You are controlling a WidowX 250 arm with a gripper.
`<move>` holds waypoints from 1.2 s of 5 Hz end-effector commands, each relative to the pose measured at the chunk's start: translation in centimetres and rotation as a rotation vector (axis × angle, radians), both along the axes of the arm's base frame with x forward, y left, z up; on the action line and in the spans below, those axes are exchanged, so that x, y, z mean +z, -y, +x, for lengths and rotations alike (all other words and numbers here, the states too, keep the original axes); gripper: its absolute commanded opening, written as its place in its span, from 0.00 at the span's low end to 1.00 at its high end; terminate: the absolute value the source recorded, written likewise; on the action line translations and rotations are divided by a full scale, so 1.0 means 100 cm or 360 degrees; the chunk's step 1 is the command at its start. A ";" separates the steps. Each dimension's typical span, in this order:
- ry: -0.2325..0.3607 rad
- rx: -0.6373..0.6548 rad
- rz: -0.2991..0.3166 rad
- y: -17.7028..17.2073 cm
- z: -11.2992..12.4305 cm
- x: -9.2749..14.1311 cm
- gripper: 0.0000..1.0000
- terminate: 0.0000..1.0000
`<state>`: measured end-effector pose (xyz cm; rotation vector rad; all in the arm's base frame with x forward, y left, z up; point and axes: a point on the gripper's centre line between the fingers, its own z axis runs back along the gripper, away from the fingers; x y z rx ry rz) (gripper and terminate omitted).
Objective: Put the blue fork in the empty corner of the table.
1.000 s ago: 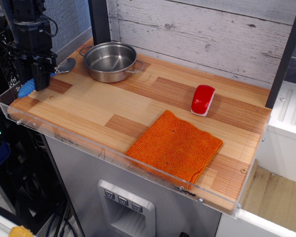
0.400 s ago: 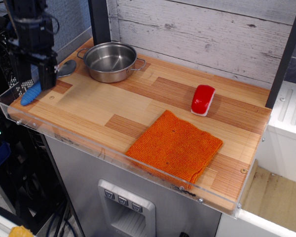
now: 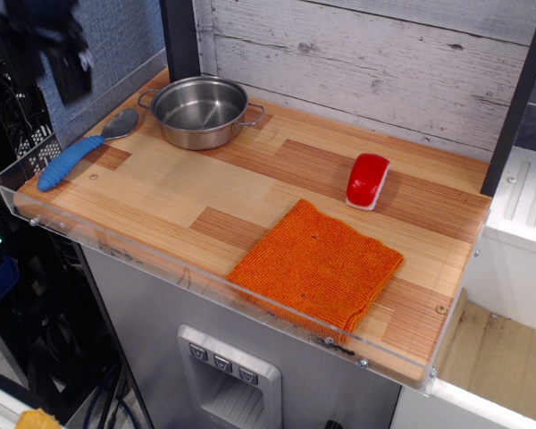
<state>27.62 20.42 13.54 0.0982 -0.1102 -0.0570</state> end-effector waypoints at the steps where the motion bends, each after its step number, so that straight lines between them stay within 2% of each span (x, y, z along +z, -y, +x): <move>1: 0.0002 0.0176 -0.0085 0.033 -0.003 0.034 1.00 0.00; 2: -0.0117 0.0309 -0.0188 0.049 0.001 0.027 1.00 0.00; 3: -0.0161 0.0299 -0.0193 0.059 0.001 0.022 1.00 0.00; 4: -0.0213 0.0136 -0.0114 0.058 0.003 0.025 1.00 0.00; 6: -0.0213 0.0136 -0.0114 0.058 0.003 0.025 1.00 0.00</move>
